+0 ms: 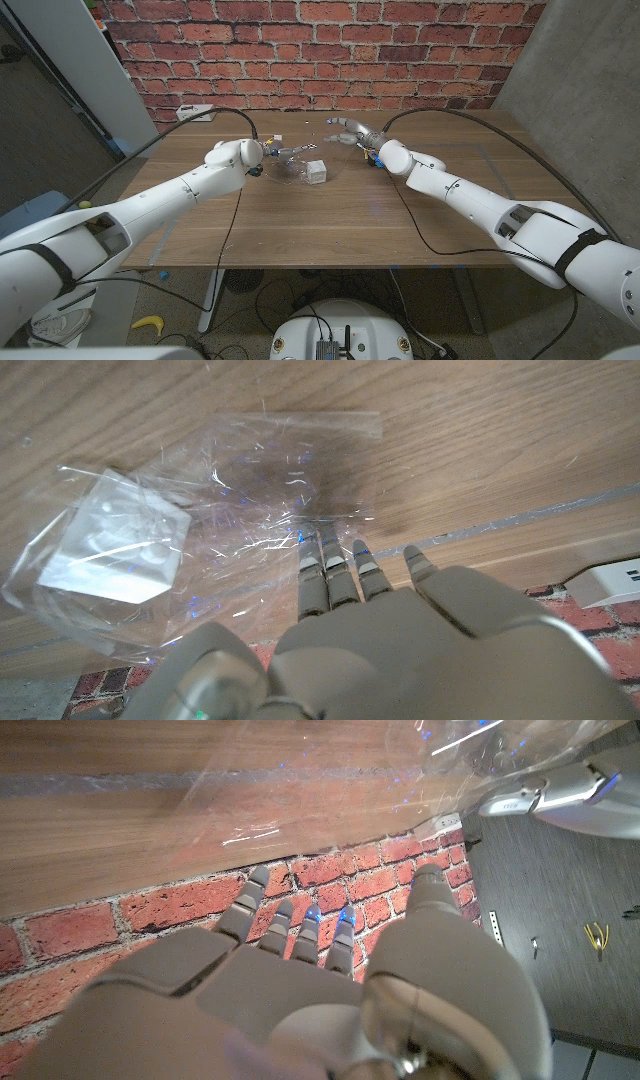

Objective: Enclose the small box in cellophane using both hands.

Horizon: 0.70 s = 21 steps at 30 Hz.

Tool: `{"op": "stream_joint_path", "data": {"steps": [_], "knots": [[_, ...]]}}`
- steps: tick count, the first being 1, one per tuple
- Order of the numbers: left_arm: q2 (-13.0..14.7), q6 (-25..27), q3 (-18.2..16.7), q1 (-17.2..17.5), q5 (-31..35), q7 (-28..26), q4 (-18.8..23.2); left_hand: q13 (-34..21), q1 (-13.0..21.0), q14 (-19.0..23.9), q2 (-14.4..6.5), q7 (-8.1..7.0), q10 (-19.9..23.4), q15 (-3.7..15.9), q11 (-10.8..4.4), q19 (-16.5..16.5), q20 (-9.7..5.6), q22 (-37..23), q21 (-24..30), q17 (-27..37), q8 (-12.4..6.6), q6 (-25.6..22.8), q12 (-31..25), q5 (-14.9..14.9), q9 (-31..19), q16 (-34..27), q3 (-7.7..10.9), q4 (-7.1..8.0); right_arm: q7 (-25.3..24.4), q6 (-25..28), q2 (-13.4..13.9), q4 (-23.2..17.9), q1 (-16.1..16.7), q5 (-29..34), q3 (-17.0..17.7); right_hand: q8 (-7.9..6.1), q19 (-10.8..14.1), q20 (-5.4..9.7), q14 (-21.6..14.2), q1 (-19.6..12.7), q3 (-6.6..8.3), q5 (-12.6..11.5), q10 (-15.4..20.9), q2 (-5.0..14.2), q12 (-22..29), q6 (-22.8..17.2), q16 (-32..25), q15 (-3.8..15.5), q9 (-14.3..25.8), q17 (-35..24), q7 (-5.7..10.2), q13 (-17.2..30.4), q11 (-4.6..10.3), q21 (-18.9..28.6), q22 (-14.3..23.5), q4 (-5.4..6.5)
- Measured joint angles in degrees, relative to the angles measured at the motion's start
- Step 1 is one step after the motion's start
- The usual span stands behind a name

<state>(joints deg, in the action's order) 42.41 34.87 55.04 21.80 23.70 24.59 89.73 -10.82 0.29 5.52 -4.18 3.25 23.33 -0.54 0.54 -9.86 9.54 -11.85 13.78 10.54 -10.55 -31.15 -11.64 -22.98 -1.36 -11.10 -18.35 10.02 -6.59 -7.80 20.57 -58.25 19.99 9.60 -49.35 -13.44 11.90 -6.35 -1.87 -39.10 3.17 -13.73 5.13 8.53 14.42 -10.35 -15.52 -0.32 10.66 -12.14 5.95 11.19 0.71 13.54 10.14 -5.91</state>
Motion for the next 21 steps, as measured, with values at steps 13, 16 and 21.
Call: {"op": "stream_joint_path", "data": {"steps": [13,16,21], "knots": [[1.6,-7.8,-7.3,7.1,-7.3,-12.1,2.5,-1.3,5.0,-3.3,-1.7,-6.72,-11.0,-1.87,0.55,0.0,1.84,0.1,0.7,0.0,0.41,17.3,0.6,0.6,-9.2,0.3,2.26,-1.88,-3.7,-6.4,-1.3,3.6,2.2,-5.4,4.5,0.00,0.5,-0.10,-1.0,4.2,-0.87,0.8,1.4,-0.07,0.0,-1.6,-0.5,0.23,0.0,-0.3,-0.21,0.0,-0.40,0.0,0.1,2.28],[1.6,-11.3,-10.7,9.9,-9.7,-15.4,2.5,-1.0,6.0,-3.6,-2.2,-7.37,-12.7,-2.14,0.16,0.0,1.84,0.1,1.1,0.0,0.41,19.2,0.6,0.9,-9.2,0.3,2.89,-2.04,-4.7,-8.3,-1.5,4.0,2.6,-7.1,5.3,0.00,0.8,0.21,-1.0,5.1,-1.36,0.8,1.7,0.03,0.0,-1.8,-0.5,0.22,0.0,-0.3,-0.32,0.0,-0.19,0.0,0.2,2.77],[1.4,-19.4,-14.1,12.4,-14.4,-22.7,1.8,-0.9,7.1,-3.7,-2.7,-7.95,-14.0,-2.23,0.08,0.0,1.83,0.1,1.3,0.0,0.41,20.3,0.6,1.2,-9.2,0.3,3.57,-2.45,-5.6,-9.9,-1.8,4.8,3.5,-8.6,7.0,0.00,1.1,-0.10,-1.5,6.2,-1.48,0.8,1.9,-0.37,0.0,-2.2,-0.5,0.11,0.0,-0.3,-0.29,0.0,-0.03,0.0,0.2,3.30]]}}
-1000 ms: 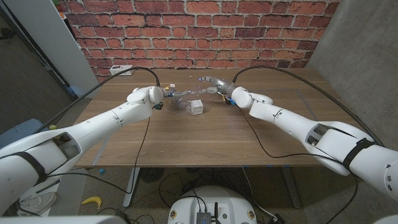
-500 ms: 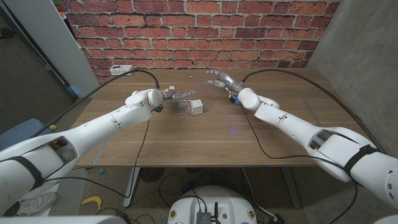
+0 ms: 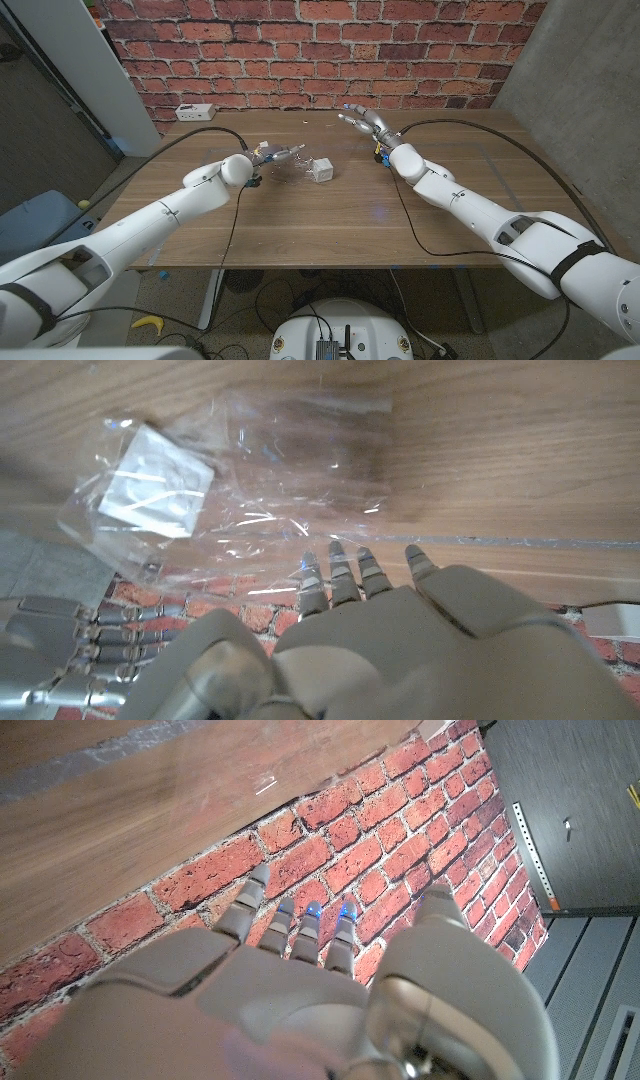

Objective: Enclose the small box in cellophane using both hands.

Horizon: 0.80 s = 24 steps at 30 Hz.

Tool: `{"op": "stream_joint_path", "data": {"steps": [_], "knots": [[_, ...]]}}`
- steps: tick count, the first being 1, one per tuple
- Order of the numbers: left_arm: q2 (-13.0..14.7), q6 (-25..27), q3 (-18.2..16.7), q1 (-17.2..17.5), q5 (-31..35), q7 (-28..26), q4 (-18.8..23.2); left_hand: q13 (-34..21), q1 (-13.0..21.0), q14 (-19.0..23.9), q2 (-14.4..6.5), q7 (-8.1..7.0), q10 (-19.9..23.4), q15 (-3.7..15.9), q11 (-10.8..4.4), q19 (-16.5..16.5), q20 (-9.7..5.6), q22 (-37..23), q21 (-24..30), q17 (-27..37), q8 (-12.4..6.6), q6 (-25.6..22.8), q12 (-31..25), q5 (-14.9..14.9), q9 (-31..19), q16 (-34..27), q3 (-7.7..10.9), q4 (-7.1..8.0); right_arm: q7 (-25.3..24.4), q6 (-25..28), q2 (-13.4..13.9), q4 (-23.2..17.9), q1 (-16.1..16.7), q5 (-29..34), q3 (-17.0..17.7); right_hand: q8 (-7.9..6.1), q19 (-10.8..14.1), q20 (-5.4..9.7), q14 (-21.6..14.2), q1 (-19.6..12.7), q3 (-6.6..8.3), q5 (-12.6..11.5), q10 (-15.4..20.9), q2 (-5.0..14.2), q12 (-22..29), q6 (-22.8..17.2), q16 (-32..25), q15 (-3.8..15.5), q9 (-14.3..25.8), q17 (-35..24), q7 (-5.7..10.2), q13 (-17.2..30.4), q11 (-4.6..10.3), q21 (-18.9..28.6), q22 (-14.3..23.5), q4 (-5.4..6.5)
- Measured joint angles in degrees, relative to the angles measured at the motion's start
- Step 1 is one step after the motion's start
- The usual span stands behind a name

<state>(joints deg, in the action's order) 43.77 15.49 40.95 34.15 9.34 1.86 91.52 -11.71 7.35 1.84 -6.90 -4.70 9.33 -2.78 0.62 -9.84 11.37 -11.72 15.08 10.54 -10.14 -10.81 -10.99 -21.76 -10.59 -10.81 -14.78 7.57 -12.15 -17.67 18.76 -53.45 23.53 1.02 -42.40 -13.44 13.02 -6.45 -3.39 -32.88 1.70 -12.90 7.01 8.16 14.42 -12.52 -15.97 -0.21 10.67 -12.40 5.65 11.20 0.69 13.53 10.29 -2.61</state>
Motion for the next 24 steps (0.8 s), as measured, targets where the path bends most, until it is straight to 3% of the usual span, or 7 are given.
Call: {"op": "stream_joint_path", "data": {"steps": [1,3,6,7,11,24], "knots": [[0.0,-0.8,0.0,0.0,-0.4,-0.7,0.0,0.0,0.0,0.0,0.0,0.00,0.0,0.00,0.00,0.0,0.00,0.0,0.2,0.0,0.00,0.0,0.0,0.0,0.0,0.0,0.06,-0.06,0.0,0.0,0.0,0.1,0.1,0.0,0.2,0.00,0.0,0.00,0.0,0.3,-0.18,0.0,0.2,0.08,0.0,-0.2,0.0,0.00,0.0,0.0,0.19,0.0,-0.19,0.0,0.0,0.18],[-0.8,-4.1,-3.6,2.9,-2.1,-3.3,-1.2,0.0,0.6,0.0,-0.1,-0.22,0.0,0.00,0.00,0.0,0.00,0.0,0.4,-0.1,0.00,0.2,0.0,0.0,0.0,0.0,0.15,-0.15,-0.7,-2.0,-0.2,0.5,0.4,-1.7,0.7,0.00,0.0,0.00,-0.2,0.7,-0.33,0.0,0.3,-0.09,0.0,-0.4,0.0,0.21,0.0,0.0,-0.05,0.0,-0.29,0.0,0.0,0.33],[-0.8,-8.0,-3.6,2.9,-4.1,-5.9,-1.2,0.0,1.2,0.2,-0.3,-0.31,0.0,-0.21,0.00,0.0,0.00,0.0,0.5,-0.2,0.00,0.3,-0.3,0.3,0.0,0.0,0.46,-0.46,-0.7,-2.0,-0.4,1.0,0.7,-1.7,1.3,0.00,0.0,0.00,-0.2,1.3,-0.46,0.0,0.3,-0.13,0.0,-0.5,0.0,0.21,0.0,0.0,-0.12,0.0,-0.29,0.0,0.0,0.46],[-1.4,-9.7,-5.6,4.5,-5.1,-6.9,-2.2,0.0,1.5,0.2,-0.5,-0.31,0.0,-0.21,0.00,0.0,0.00,0.0,0.8,-0.2,-0.24,0.3,-0.3,0.4,0.0,0.0,0.55,-0.55,-1.0,-3.2,-0.5,1.2,0.8,-2.6,1.6,0.00,0.0,0.00,-0.2,1.4,-0.63,0.0,0.3,-0.17,0.0,-0.5,0.0,0.20,0.0,0.0,-0.12,0.0,-0.28,0.0,0.0,0.62],[-2.3,-15.4,-8.3,6.7,-8.2,-10.0,-3.5,0.0,2.8,0.2,-1.2,-0.54,-0.2,-0.21,-0.21,1.0,0.40,-0.1,1.1,-0.2,-0.25,1.1,-0.3,0.8,0.0,0.0,1.50,-1.02,-1.2,-3.7,-0.8,1.8,1.2,-3.1,2.4,0.00,0.0,0.00,-0.2,1.9,-0.78,0.0,0.4,-0.19,0.0,-0.7,0.0,0.20,0.0,0.0,0.09,0.0,-0.41,0.0,0.0,0.98],[-4.7,-26.4,-13.9,11.1,-17.4,-12.1,-6.6,0.1,5.4,-0.7,-1.9,-2.57,-3.9,-0.59,-0.18,2.6,0.70,-0.2,1.5,-0.1,0.00,5.0,0.0,1.9,0.2,0.0,2.99,-1.72,-2.0,-7.5,-1.2,1.5,2.8,-6.5,4.5,0.17,0.3,-0.31,-0.9,3.5,-1.17,0.0,1.3,-0.38,0.0,-1.4,0.0,0.31,0.0,0.0,-0.01,0.0,-0.69,0.0,0.0,1.64]]}}
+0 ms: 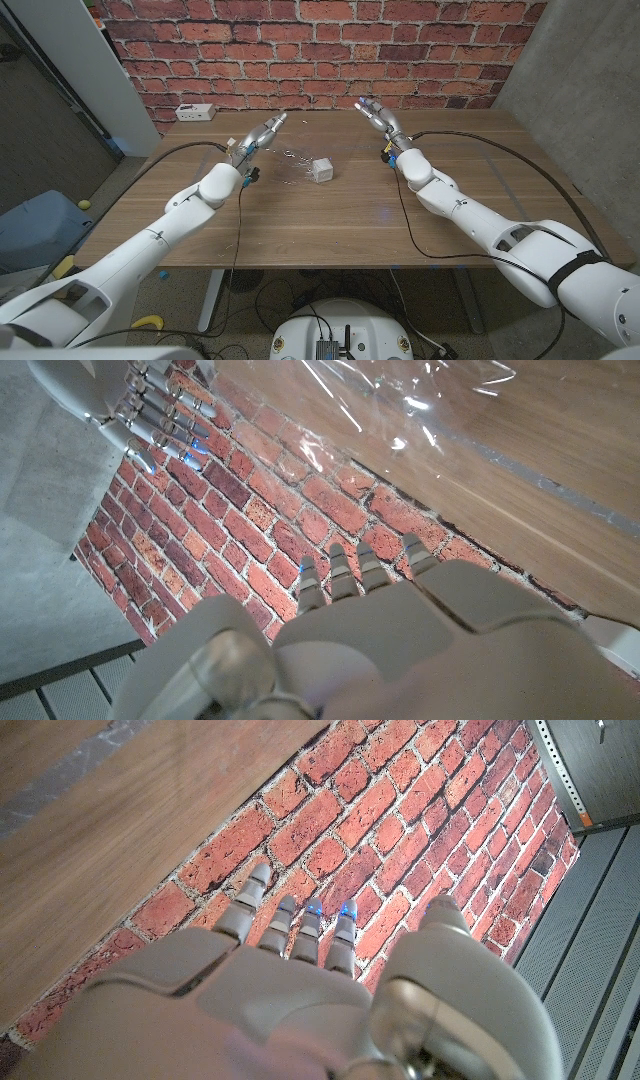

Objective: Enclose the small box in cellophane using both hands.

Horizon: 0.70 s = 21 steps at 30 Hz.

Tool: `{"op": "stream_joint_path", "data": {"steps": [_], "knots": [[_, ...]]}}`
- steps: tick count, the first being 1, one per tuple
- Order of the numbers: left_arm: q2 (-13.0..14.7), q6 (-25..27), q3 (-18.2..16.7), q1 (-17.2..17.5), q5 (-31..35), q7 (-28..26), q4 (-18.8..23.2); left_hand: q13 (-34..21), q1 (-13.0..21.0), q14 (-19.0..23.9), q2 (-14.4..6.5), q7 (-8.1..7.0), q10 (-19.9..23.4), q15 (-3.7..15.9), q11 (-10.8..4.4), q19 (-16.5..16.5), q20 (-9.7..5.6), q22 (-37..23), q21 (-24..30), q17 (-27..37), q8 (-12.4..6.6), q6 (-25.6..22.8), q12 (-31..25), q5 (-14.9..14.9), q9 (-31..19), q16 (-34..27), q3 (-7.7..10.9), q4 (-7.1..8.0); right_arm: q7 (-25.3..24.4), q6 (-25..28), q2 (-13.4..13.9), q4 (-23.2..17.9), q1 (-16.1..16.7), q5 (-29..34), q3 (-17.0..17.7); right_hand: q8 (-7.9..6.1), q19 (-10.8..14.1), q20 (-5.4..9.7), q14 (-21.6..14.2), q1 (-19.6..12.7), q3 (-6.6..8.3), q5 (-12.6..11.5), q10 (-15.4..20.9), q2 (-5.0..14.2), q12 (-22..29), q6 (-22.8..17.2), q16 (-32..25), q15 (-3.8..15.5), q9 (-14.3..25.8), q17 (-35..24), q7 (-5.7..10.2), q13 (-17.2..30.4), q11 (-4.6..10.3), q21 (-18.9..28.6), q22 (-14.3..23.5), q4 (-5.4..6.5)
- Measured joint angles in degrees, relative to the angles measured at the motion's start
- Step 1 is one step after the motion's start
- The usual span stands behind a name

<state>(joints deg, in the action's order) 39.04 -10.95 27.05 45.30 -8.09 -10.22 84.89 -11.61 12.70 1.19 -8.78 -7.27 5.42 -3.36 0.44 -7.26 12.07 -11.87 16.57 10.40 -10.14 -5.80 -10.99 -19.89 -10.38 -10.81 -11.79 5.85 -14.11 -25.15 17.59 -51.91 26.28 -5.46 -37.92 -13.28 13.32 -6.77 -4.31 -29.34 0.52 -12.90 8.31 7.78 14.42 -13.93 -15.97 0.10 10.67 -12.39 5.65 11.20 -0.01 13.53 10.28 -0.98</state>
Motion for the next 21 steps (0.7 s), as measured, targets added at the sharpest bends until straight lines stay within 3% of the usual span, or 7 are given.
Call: {"op": "stream_joint_path", "data": {"steps": [6,8,12,13,17,21], "knots": [[-0.3,-3.5,-0.5,0.4,-3.9,1.3,-0.4,0.2,0.8,-1.0,-0.3,-0.69,-1.3,0.60,-0.36,0.0,0.00,0.0,0.0,0.0,0.00,1.1,0.0,0.4,0.0,0.4,0.40,-0.09,-0.2,-0.5,0.2,-1.7,1.3,-0.8,1.1,0.24,0.5,0.11,-0.3,0.6,-0.17,0.0,0.6,-0.15,0.0,-0.4,0.0,0.31,0.0,0.0,-0.22,0.0,0.01,0.0,0.0,0.17],[-1.1,-4.7,-2.2,1.5,-5.3,1.9,-1.7,0.2,0.8,-1.5,-0.3,-1.02,-1.7,0.69,-0.13,0.0,0.00,0.0,0.0,0.0,0.00,1.5,0.0,0.5,0.0,0.4,0.59,0.10,-0.5,-1.0,0.3,-2.6,2.0,-2.3,1.7,0.24,0.6,0.08,-0.3,0.7,-0.17,0.0,0.6,-0.23,0.0,-0.4,0.0,0.31,0.0,0.0,-0.22,0.0,0.00,0.0,0.0,0.17],[-1.3,-6.8,-2.7,1.9,-7.9,3.5,-2.3,0.2,1.1,-1.7,-0.2,-1.10,-1.7,0.90,-0.13,1.3,-0.91,0.0,0.0,0.0,0.00,1.6,0.0,0.6,0.0,0.4,0.87,-0.07,-0.5,-1.1,0.4,-4.1,3.2,-2.9,2.6,0.24,0.9,0.11,-1.1,1.2,-0.40,0.0,0.8,-0.11,0.0,-0.4,0.0,0.11,0.0,0.0,-0.22,0.0,-0.20,0.0,0.0,0.40],[-1.3,-6.9,-2.7,1.9,-8.0,3.6,-2.3,0.2,1.3,-1.7,-0.4,-1.10,-1.7,0.90,-0.13,1.8,-1.47,0.0,0.3,0.0,0.00,1.6,0.0,0.8,0.1,0.4,0.98,0.03,-0.5,-1.1,0.4,-4.2,3.3,-2.9,2.7,0.23,1.0,0.09,-1.3,1.3,-0.40,0.0,0.8,-0.23,0.0,-0.4,0.0,-0.09,0.0,0.0,-0.22,0.0,-0.22,0.0,0.0,0.40],[-1.7,-9.1,-3.8,2.4,-10.4,5.4,-3.8,0.4,2.0,-2.4,-0.5,0.04,-1.9,1.61,0.10,2.7,-6.54,0.1,0.4,0.0,-0.18,1.6,-0.2,1.1,0.3,0.4,2.13,0.51,-0.7,-1.7,0.4,-5.8,4.8,-5.1,3.9,0.24,1.7,0.22,-2.0,1.7,-0.40,0.0,1.6,-0.23,0.0,-0.7,-0.4,-0.13,0.0,0.0,-0.51,0.0,-0.71,0.0,-0.2,0.40],[-2.0,-11.2,-4.6,2.6,-12.8,7.6,-5.5,0.7,2.7,-2.3,-0.7,2.26,-1.7,2.00,0.31,4.0,-9.39,0.2,0.9,-0.3,-0.46,0.9,-0.6,1.5,0.3,0.4,3.95,1.04,-1.6,-1.9,0.4,-8.3,6.7,-6.4,5.3,0.23,2.6,0.32,-2.9,2.3,-0.55,0.0,2.4,-0.31,0.0,-1.1,-0.4,-0.22,0.0,0.0,-0.93,0.0,-1.00,0.0,-0.2,0.72]]}}
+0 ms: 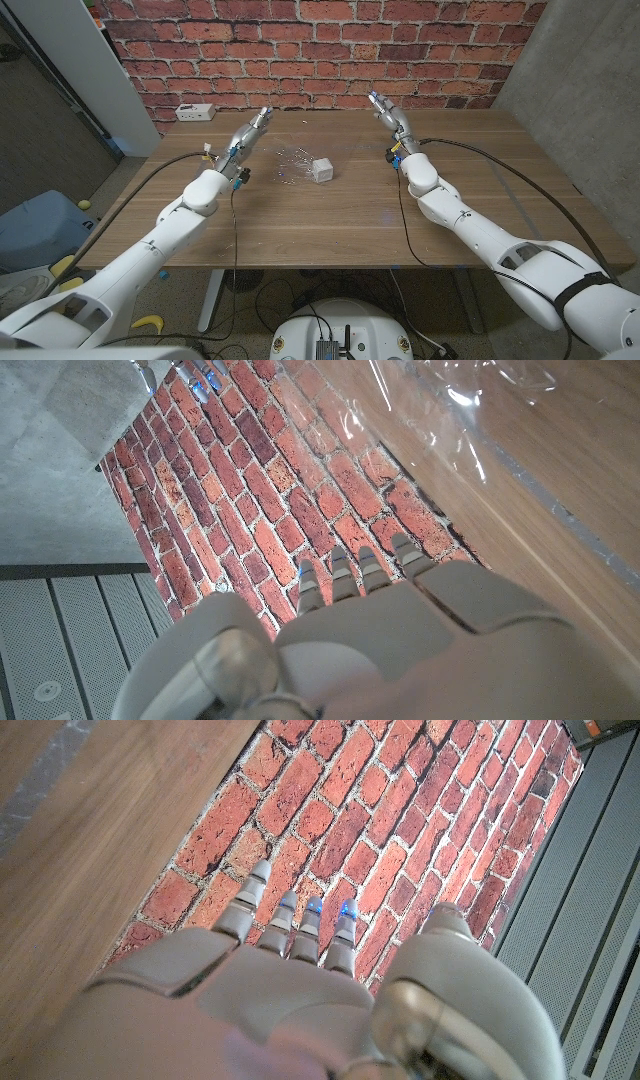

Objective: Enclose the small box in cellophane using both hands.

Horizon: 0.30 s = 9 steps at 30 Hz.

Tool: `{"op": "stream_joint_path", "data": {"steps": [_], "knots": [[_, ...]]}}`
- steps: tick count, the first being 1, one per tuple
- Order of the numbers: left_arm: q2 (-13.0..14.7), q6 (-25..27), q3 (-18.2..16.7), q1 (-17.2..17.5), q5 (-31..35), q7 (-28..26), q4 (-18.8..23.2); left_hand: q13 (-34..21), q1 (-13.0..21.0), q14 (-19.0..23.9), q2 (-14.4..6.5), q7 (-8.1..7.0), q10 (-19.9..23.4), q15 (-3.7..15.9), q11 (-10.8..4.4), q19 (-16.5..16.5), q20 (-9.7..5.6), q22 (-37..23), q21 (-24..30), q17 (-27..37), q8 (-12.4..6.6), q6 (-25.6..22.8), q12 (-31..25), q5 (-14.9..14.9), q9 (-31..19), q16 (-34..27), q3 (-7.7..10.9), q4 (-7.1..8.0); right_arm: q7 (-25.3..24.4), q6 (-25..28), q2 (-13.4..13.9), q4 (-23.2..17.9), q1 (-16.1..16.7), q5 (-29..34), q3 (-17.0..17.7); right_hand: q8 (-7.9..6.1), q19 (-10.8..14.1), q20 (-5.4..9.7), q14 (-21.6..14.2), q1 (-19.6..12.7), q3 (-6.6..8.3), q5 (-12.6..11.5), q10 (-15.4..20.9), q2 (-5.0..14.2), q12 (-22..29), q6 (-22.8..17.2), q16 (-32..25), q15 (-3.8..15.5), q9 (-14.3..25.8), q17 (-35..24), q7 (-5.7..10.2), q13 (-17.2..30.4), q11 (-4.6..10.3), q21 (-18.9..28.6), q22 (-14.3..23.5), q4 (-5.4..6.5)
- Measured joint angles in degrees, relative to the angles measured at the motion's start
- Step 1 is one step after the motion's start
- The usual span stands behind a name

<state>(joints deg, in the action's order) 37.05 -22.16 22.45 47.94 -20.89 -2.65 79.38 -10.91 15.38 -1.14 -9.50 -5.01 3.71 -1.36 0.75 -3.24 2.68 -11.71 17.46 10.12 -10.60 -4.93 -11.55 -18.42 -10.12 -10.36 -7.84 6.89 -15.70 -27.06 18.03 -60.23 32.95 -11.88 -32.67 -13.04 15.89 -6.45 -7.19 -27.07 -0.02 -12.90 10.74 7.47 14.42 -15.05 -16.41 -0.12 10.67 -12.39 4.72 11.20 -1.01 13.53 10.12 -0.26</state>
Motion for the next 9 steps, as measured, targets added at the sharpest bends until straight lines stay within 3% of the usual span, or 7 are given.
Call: {"op": "stream_joint_path", "data": {"steps": [4,9], "knots": [[-0.2,-1.5,-0.2,0.0,-2.7,2.8,-0.7,0.2,1.5,-0.1,-0.4,1.56,0.5,0.25,-0.12,0.7,-0.66,0.3,0.0,0.0,0.00,-0.4,-0.1,0.0,0.2,0.0,4.82,1.08,-0.6,0.2,0.3,-3.1,1.9,-0.2,1.2,0.00,0.2,-0.21,-0.3,0.0,0.13,0.0,0.3,0.00,0.0,-0.6,0.0,0.14,0.0,0.1,-0.12,0.0,-0.33,0.0,0.0,0.13],[-0.9,-2.6,-0.9,-1.0,-5.4,5.7,-5.0,0.3,2.8,-0.5,-0.8,0.43,0.4,0.65,-0.26,0.2,-0.22,0.3,0.0,0.0,0.24,0.8,-0.1,0.4,0.3,0.0,11.68,2.37,-5.3,2.4,0.4,-6.6,4.0,0.2,2.2,0.00,0.3,-0.31,-0.4,0.4,0.13,0.0,0.5,0.00,0.0,-0.8,0.0,0.23,0.0,0.2,-0.42,0.0,-0.19,0.0,0.0,0.13]]}}
